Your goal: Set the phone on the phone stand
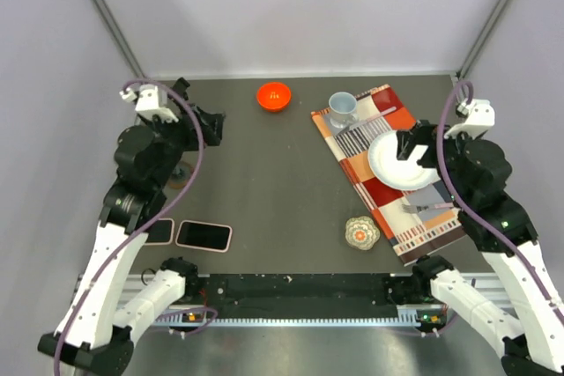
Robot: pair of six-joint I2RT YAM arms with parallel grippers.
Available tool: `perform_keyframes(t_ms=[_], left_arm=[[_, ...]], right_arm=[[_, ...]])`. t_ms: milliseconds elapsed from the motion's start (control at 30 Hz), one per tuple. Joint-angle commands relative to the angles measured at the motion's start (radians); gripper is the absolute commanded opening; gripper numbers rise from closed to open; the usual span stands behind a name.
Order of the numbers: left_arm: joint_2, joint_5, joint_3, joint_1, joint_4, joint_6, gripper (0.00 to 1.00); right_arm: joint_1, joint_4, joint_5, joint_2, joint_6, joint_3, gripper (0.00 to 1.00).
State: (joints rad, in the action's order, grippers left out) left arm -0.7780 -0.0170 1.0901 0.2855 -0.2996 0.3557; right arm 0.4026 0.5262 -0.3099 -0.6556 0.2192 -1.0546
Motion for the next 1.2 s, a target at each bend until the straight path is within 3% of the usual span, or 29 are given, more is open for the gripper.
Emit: perform_keyframes(t_ms=[0,133,200,367,533,700,967,1167], left_arm=[[-0.078,-0.053,-0.015,-0.006,-0.064,0.094,0.99],[-0.106,-0.209,-0.097,-0.025,-0.091,0.175,0.99],[-0.101,-0.299,-0.142,-0.068,-0.119,0.291,0.99],[-0.101,-0.411,-0.268,-0.219,-0.117,0.362,0.99],[-0.113,-0.423,-0.355,-0.382,-0.122,0.517,0.99],[-0.103,-0.417,-0.511,-0.483,0.073,0.598,0.98],[-0.182,-0.408,-0.653,-0.497,0.488,0.493,0.86],[-0.269,-0.357,-0.725,-0.511,0.706,0.468,0.78]], right_arm=[[-0.007,0.018,0.038,-0.068,0.062,-0.012,0.99],[-0.007,0.001,0.147,-0.078,0.059,0.065,0.99],[-0.007,0.006,0.228,-0.085,0.049,0.076,0.99],[-0.007,0.005,0.365,-0.050,0.040,0.105,0.99],[-0.007,-0.028,0.379,-0.045,0.037,0.139,0.99],[-0.007,-0.060,0.408,-0.058,0.046,0.168,0.99],[-0.007,-0.052,0.413,0.007,0.037,0.199,0.99],[-0.007,-0.057,0.396,0.016,0.016,0.200,0.99]])
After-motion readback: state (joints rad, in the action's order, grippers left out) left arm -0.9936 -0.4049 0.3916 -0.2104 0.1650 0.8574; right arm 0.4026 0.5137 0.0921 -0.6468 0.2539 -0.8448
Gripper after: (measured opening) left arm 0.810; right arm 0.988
